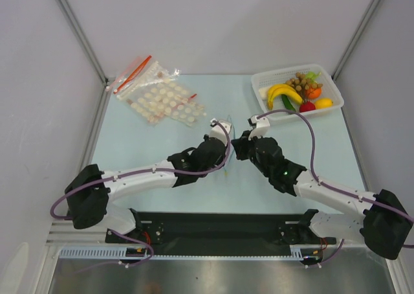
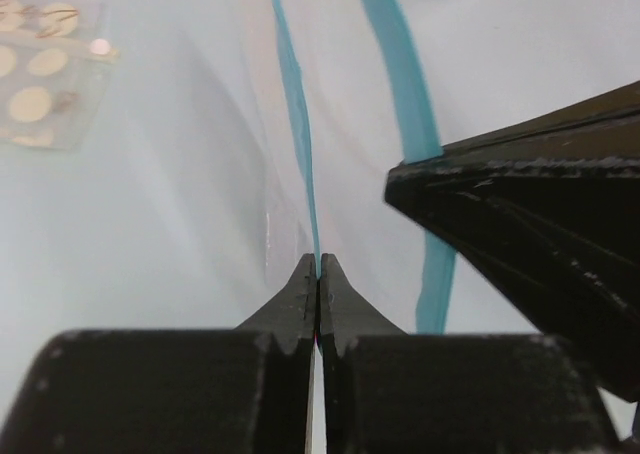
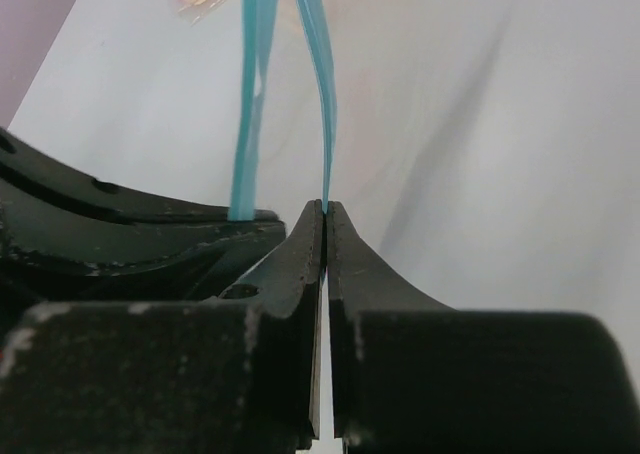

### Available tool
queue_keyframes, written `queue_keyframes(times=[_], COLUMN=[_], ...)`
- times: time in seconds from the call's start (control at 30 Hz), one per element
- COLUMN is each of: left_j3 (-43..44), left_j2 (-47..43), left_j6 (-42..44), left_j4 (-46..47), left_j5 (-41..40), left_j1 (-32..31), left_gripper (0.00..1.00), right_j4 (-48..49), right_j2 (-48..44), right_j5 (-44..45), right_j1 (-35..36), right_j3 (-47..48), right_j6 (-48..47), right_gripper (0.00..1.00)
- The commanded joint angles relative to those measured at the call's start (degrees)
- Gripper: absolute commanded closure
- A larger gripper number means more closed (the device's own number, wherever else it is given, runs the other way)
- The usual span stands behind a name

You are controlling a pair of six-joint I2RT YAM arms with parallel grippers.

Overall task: Place the food in the zip-top bag and seal the zipper
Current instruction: Open the zipper of the food storage bag.

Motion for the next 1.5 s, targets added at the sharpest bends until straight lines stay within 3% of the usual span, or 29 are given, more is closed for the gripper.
queue_keyframes(times=[0.0, 0.23, 0.33, 0.6, 0.9, 0.93, 0.97, 1.07, 1.47], left_j3=[4.6, 10.7, 11.2, 12.5, 12.7, 12.9, 12.8, 12.7, 15.9], left_j2=[-3.3, -3.7, -4.4, -2.8, -1.5, -1.4, -1.1, 0.6, 9.1], left_j6=[2.1, 4.2, 4.5, 4.8, 4.5, 4.5, 4.5, 5.1, 6.6], left_j4=[-6.7, -18.7, -21.3, -22.5, -23.2, -23.1, -23.1, -21.9, -22.0], left_j5=[-7.1, -20.3, -21.8, -20.9, -18.1, -17.1, -16.7, -14.5, -13.6], left_j1=[0.2, 0.5, 0.8, 1.1, 3.0, 3.2, 3.3, 3.6, 5.0], left_gripper=[1.0, 1.0, 1.0, 1.0, 1.0, 1.0, 1.0, 1.0, 1.0], right_j4=[-0.8, -2.4, -1.8, -1.4, -1.8, -1.6, -1.2, 1.1, 1.9], right_j2=[1.4, 4.4, 4.7, 6.4, 8.4, 8.1, 7.9, 6.8, 0.7], right_j5=[4.2, 1.0, -1.8, -4.6, -8.0, -8.7, -9.5, -13.6, -13.5], right_j1=[-0.4, -6.8, -9.1, -11.0, -11.0, -10.9, -11.0, -11.0, -10.9], right_j3=[3.6, 3.4, 2.3, 2.4, 4.0, 4.1, 3.9, 3.0, 1.0], right_j6=[0.8, 6.8, 8.1, 8.7, 7.9, 7.5, 7.2, 6.0, 3.4], right_gripper=[1.0, 0.98, 0.94, 0.58, 0.51, 0.46, 0.31, 0.21, 0.2])
